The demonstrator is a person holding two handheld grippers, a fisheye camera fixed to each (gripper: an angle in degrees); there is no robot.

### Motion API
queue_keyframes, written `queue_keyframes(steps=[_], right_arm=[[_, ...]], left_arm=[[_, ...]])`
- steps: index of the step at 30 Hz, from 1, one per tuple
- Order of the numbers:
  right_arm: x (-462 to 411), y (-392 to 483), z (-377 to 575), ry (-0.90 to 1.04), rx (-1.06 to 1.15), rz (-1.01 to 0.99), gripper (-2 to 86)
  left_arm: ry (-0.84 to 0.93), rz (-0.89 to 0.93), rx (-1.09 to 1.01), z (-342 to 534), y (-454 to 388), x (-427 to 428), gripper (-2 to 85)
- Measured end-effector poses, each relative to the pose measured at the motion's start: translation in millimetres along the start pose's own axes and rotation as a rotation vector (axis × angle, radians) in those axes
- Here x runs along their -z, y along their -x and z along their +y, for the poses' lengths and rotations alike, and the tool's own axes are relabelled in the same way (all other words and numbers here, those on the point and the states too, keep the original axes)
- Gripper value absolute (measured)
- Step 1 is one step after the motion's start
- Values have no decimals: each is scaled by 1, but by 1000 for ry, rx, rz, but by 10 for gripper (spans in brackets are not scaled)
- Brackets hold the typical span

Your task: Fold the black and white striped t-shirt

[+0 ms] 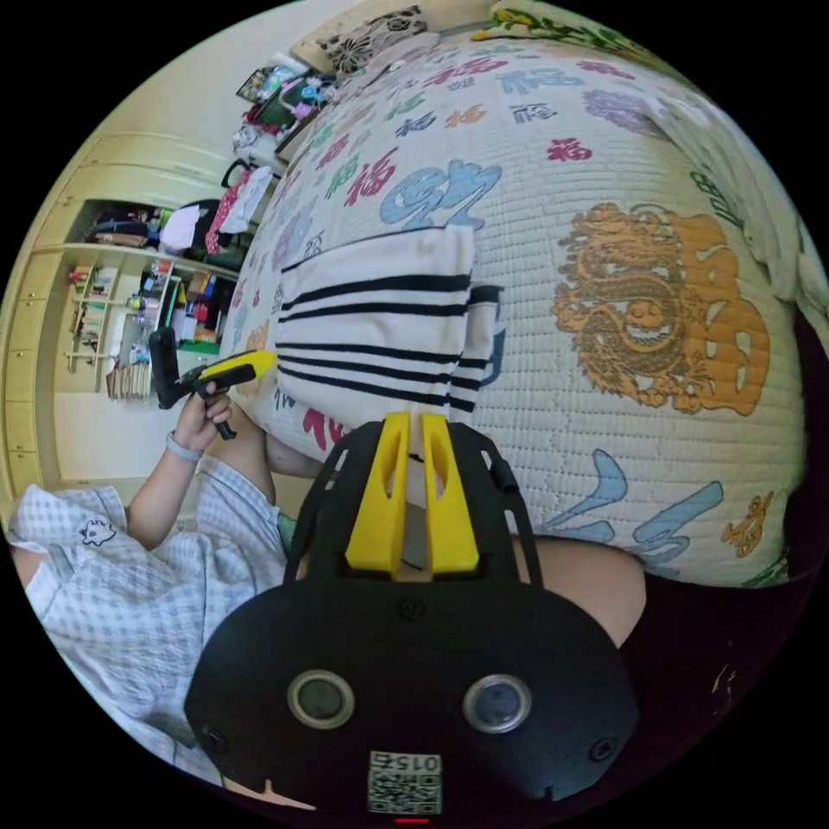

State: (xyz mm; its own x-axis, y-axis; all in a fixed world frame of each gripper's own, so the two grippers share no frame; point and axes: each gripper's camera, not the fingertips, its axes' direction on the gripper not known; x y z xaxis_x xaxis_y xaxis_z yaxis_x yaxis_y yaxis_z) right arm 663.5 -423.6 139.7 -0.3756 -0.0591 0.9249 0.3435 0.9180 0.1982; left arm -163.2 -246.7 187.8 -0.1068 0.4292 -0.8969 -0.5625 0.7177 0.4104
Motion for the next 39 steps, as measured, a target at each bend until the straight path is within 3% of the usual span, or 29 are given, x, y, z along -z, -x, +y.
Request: queue_keyframes(steps=[2, 5, 17, 20, 29, 39], right_arm=[[9, -24, 0, -68, -69, -87, 100], [0, -49, -7, -76, -108, -217, 114], [-29, -76, -36, 58, -56, -447, 91], [-42, -67, -49, 104, -16, -382, 73], [-46, -63, -51, 90, -72, -457, 37], [24, -29, -16, -38, 29, -327, 19]], left_arm=[[-79, 46, 89, -1, 27, 26, 97], [-108, 135, 138, -8, 55, 40, 106], [46, 357, 117, -34, 79, 43, 115], [51, 389, 125, -35, 82, 51, 115], [42, 408, 171, -28, 68, 70, 84], [7, 370, -6, -39, -25, 112, 75]])
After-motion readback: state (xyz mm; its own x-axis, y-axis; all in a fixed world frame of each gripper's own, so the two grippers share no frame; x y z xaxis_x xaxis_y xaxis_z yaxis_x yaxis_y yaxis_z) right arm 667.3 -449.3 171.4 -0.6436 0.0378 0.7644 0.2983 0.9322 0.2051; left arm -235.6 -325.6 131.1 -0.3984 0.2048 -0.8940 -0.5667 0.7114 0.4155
